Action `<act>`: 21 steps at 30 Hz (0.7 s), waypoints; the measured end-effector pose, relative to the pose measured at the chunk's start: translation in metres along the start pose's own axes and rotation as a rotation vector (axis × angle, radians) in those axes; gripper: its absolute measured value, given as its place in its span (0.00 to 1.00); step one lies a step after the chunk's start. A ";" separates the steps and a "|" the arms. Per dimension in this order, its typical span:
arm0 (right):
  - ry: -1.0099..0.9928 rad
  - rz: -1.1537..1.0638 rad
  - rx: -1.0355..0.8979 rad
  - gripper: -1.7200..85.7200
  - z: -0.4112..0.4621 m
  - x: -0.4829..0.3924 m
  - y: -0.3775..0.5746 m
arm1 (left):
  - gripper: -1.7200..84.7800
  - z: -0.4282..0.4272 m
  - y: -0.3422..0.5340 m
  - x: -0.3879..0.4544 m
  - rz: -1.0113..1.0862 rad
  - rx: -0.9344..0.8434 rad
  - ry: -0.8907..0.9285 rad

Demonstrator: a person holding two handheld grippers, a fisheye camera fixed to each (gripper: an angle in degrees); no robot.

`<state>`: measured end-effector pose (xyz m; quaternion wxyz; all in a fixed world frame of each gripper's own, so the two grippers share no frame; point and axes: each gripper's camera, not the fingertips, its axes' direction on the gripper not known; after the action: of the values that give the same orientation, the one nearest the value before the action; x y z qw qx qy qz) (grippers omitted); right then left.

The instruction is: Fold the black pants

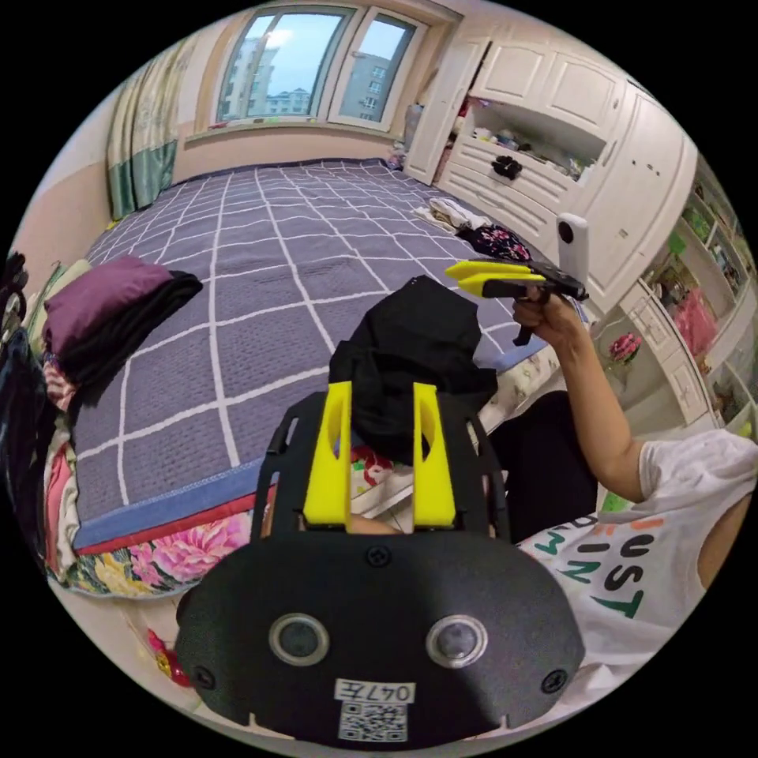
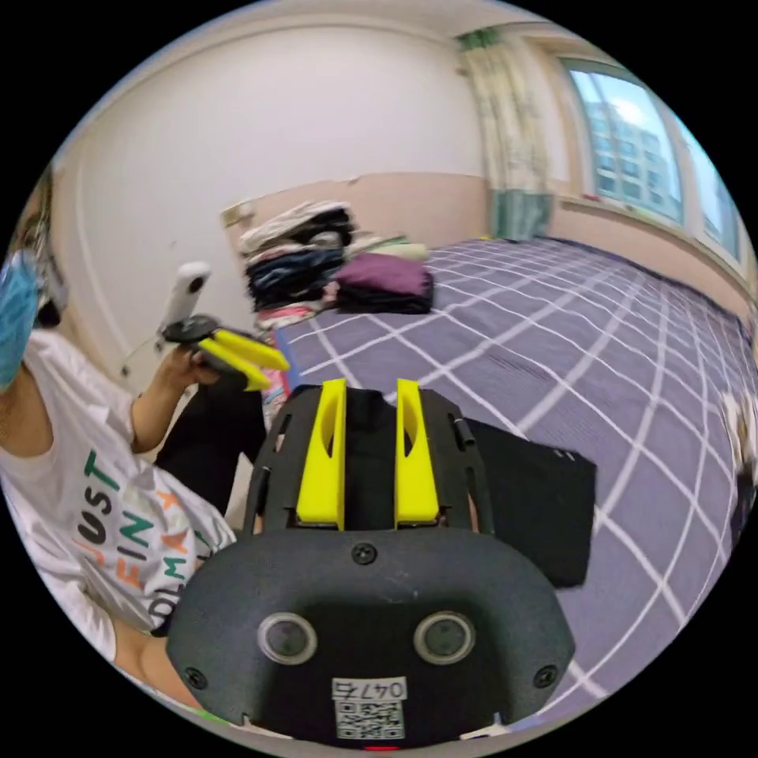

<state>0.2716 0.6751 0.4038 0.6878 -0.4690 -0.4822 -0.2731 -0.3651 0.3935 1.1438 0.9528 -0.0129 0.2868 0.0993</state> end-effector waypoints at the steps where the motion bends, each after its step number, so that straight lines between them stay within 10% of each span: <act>1: 0.067 0.098 0.009 0.10 -0.013 0.020 0.016 | 0.19 0.003 -0.002 0.004 0.015 -0.004 -0.007; 7: 0.232 0.218 -0.153 0.10 0.009 0.053 0.044 | 0.13 0.059 -0.030 -0.002 0.011 -0.166 -0.176; 16: 0.116 0.164 -0.412 0.03 0.154 0.045 0.043 | 0.03 0.039 -0.033 -0.064 -0.078 -0.034 0.277; 21: 0.088 0.196 -0.142 0.02 0.096 0.021 0.029 | 0.03 -0.007 -0.077 -0.119 -0.065 -0.035 0.007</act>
<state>0.2647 0.7758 0.4215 0.6967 -0.5490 -0.3829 -0.2582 -0.4510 0.2962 1.2006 0.9541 -0.0392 0.2878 0.0735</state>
